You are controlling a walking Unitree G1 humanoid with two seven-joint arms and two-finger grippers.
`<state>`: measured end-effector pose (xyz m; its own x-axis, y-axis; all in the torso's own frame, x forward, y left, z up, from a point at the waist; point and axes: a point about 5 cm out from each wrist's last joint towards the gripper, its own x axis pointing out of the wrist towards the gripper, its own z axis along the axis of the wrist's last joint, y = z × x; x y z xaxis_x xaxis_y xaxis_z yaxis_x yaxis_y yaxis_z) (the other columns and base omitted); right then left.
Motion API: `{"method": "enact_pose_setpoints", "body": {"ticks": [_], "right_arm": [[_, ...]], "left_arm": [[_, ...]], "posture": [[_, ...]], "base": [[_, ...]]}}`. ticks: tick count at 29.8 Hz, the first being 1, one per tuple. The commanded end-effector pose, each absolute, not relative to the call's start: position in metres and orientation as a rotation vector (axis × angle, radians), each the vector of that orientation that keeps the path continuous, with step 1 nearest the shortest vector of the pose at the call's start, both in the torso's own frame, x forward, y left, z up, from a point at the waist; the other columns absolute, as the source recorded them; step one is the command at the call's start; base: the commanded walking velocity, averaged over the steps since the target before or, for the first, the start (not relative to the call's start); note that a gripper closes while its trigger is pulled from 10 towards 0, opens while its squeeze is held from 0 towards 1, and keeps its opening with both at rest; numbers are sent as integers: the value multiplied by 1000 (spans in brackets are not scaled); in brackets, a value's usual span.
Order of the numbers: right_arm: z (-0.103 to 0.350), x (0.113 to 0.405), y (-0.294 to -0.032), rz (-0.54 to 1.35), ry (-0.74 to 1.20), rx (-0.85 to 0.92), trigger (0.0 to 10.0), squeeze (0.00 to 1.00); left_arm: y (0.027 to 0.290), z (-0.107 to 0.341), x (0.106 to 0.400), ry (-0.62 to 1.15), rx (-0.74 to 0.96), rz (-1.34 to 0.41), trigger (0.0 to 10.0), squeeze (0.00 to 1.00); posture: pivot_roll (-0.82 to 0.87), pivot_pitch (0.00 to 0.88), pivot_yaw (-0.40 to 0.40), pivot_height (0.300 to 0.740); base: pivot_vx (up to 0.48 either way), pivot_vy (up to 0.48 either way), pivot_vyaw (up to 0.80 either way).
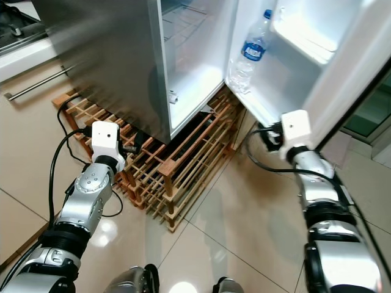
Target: Restocking fridge
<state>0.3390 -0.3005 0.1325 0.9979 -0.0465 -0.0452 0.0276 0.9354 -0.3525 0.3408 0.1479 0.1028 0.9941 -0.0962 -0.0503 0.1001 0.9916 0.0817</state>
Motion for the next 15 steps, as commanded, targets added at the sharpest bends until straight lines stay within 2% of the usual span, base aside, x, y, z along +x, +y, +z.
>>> {"method": "enact_pose_setpoints", "body": {"ticks": [1, 6, 10, 15], "right_arm": [[132, 320, -342, -207, 107, -391, 10000, 0], [137, 306, -368, -320, 127, -422, 10000, 0], [143, 301, -378, -369, 109, -418, 10000, 0], [125, 320, -327, -120, 62, -305, 10000, 0]], "left_arm": [[145, 106, 344, 42, 84, -122, 10000, 0], [145, 109, 346, 37, 81, -128, 10000, 0], [147, 109, 347, 33, 91, -127, 10000, 0], [149, 105, 345, 49, 85, -107, 10000, 0]], "posture": [[-104, 78, 51, 740], [-108, 84, 55, 740], [-108, 87, 54, 740], [-107, 73, 47, 740]], "base": [[0, 0, 0], [0, 0, 0], [0, 0, 0], [0, 0, 0]]}}
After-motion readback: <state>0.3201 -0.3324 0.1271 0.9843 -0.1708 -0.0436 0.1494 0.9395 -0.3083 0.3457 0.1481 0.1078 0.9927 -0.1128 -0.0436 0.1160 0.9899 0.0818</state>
